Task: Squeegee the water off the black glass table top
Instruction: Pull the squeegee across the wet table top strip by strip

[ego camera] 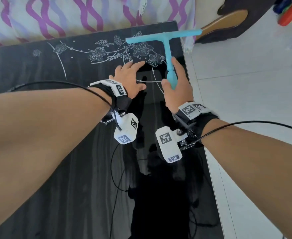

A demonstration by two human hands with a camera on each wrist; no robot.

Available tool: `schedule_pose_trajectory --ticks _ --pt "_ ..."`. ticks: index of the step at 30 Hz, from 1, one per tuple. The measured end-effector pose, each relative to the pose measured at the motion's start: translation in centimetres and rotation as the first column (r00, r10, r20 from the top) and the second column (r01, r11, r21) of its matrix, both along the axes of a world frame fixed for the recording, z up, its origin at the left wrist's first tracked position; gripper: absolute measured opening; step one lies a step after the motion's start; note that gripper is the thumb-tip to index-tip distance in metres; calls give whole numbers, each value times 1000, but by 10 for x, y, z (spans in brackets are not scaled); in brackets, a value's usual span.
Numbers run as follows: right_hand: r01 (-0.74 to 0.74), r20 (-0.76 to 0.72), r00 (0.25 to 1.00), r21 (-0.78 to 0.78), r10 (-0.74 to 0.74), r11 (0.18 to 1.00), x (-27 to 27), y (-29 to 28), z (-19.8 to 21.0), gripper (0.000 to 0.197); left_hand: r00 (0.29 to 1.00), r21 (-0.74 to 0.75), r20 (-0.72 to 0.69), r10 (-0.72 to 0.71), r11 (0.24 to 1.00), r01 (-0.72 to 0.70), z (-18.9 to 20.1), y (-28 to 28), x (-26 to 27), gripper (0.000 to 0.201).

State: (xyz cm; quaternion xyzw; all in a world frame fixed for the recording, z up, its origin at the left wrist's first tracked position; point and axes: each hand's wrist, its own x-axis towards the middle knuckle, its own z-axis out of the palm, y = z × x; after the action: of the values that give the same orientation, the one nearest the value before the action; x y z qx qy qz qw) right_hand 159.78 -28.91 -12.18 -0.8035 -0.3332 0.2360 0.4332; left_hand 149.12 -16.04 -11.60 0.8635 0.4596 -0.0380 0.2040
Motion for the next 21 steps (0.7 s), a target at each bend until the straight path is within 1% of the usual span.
schedule_pose_trajectory --ticks 3,5,7,8,10,12,14,17,21 --pt "-33 5 999 6 33 999 15 15 -3 63 973 -61 -222 -63 997 51 6 18 18 109" --pt "-31 18 999 7 31 1000 23 26 -7 62 950 -72 -302 -78 996 59 6 31 28 129" --pt "-23 14 1000 0 23 1000 30 36 -10 61 927 -80 -365 -89 995 64 8 41 38 142" --pt "-16 9 1000 -3 16 1000 33 42 -12 61 913 -105 -391 -116 991 81 11 44 42 144" --pt "-8 -29 1000 -1 8 1000 39 51 -14 58 879 -150 -445 -171 982 114 16 50 46 142" --pt "-5 -89 996 -10 4 1000 46 59 -16 53 848 -137 -493 -196 980 147 19 53 52 139" --pt "-22 -125 992 -25 19 999 54 66 -18 48 823 -101 -535 -192 981 164 19 53 55 141" --pt "-33 -137 990 -44 27 999 62 76 -16 47 819 -90 -546 -179 984 155 13 53 55 145" --pt "2 -152 988 -104 -18 995 69 95 -12 47 809 -84 -563 -168 986 146 11 56 59 145"
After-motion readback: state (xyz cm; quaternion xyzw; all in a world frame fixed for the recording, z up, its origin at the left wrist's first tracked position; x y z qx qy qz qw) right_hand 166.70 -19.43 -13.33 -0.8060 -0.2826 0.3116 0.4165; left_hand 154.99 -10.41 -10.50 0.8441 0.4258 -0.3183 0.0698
